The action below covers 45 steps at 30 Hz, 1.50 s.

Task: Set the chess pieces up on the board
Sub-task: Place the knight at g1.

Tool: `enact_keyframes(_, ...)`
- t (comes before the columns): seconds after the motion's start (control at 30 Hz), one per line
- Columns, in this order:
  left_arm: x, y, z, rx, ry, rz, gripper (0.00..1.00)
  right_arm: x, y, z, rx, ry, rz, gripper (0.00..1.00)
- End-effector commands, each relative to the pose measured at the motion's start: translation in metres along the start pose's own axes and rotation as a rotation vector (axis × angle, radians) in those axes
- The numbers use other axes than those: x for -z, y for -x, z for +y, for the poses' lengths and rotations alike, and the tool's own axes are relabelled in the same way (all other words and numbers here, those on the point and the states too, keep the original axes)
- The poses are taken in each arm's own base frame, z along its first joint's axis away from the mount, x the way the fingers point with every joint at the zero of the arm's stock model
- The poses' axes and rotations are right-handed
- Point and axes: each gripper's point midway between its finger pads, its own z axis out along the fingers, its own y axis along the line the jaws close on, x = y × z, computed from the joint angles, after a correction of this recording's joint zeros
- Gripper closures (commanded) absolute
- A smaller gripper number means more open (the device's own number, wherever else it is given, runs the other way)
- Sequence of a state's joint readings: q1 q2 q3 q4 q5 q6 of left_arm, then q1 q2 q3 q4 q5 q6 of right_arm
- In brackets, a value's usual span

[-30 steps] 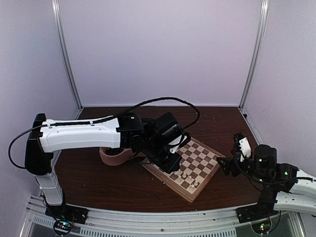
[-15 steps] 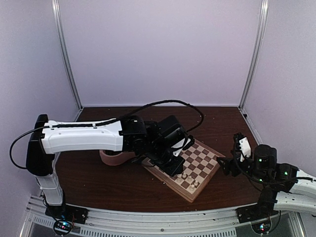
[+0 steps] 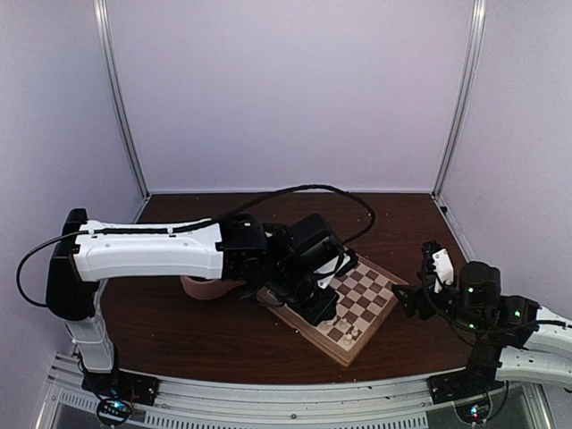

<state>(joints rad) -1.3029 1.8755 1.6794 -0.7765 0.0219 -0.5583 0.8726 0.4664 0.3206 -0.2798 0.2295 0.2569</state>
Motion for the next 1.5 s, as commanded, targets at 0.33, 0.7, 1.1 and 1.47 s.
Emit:
enact_keyframes(0.33,-0.039,-0.007,-0.006,-0.039,-0.027,0.016,0.88,0.002,0.007,-0.003,-0.005,-0.012,-0.027,0.16)
enact_keyframes(0.7,-0.07,-0.013,-0.002,-0.073,-0.003,0.048,0.89,0.002,0.007,-0.003,-0.006,-0.013,-0.03,0.15)
enact_keyframes(1.1,-0.087,-0.003,0.007,-0.098,0.055,0.011,0.9,0.002,0.007,-0.003,-0.006,-0.011,-0.031,0.15)
enact_keyframes(1.47,-0.1,-0.004,0.011,-0.114,0.075,0.022,0.9,0.003,0.007,-0.003,-0.007,-0.011,-0.032,0.15)
